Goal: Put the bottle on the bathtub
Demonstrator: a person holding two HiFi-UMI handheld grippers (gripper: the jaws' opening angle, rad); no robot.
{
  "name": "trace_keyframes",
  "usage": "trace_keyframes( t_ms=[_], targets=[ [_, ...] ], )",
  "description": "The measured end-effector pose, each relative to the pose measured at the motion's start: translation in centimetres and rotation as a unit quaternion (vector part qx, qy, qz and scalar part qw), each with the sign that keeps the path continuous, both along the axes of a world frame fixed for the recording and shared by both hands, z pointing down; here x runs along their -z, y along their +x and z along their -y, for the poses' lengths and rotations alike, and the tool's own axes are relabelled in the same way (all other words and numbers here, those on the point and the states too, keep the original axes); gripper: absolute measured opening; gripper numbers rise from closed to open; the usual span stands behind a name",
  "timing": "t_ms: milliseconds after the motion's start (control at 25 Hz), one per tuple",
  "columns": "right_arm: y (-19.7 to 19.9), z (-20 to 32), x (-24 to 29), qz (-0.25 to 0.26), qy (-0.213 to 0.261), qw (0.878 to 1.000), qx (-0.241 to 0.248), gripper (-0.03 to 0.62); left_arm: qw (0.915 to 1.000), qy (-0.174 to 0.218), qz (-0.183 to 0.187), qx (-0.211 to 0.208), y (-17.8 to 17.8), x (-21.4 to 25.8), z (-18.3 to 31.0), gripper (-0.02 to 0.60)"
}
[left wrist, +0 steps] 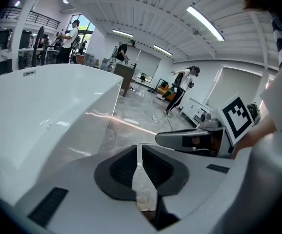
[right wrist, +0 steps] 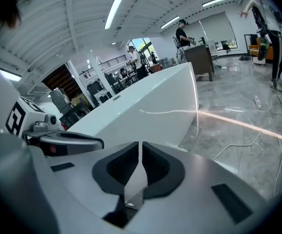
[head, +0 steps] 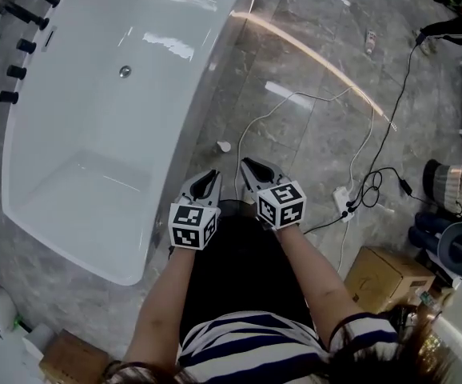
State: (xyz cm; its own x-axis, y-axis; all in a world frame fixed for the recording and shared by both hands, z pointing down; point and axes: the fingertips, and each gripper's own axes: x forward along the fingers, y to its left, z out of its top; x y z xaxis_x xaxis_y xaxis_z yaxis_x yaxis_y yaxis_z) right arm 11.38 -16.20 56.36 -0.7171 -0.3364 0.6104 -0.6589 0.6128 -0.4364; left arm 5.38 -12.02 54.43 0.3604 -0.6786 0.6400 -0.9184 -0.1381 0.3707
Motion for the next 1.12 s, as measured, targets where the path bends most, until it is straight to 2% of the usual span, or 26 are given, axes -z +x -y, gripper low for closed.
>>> trace_keyframes(
  t_ms=[280, 720, 880, 1120],
  targets=[
    [1.4, 0.2, 4.6, 0.002, 0.012, 1.0, -0.009, 0.03, 0.9998, 0.013, 0.014, 0.009, 0.2, 4.2, 0.6, 0.044],
    [2.1, -0.4, 10.7, 0.017, 0.035, 0.999, 0.026, 0.026, 0.9984, 0.041, 0.033, 0.02, 1.2, 9.9, 0.5, 0.044],
    [2.3, 0.3, 12.0, 0.017, 0.046, 0.998, 0.032, 0.026, 0.9978, 0.044, 0.042, 0.027, 1.0, 10.8, 0.5, 0.044],
    [2.8, 0.7, 12.6, 0.019, 0.04, 0.999, 0.032, 0.026, 0.9966, 0.049, 0.052, 0.04, 0.8, 12.0, 0.4, 0.044]
  ],
)
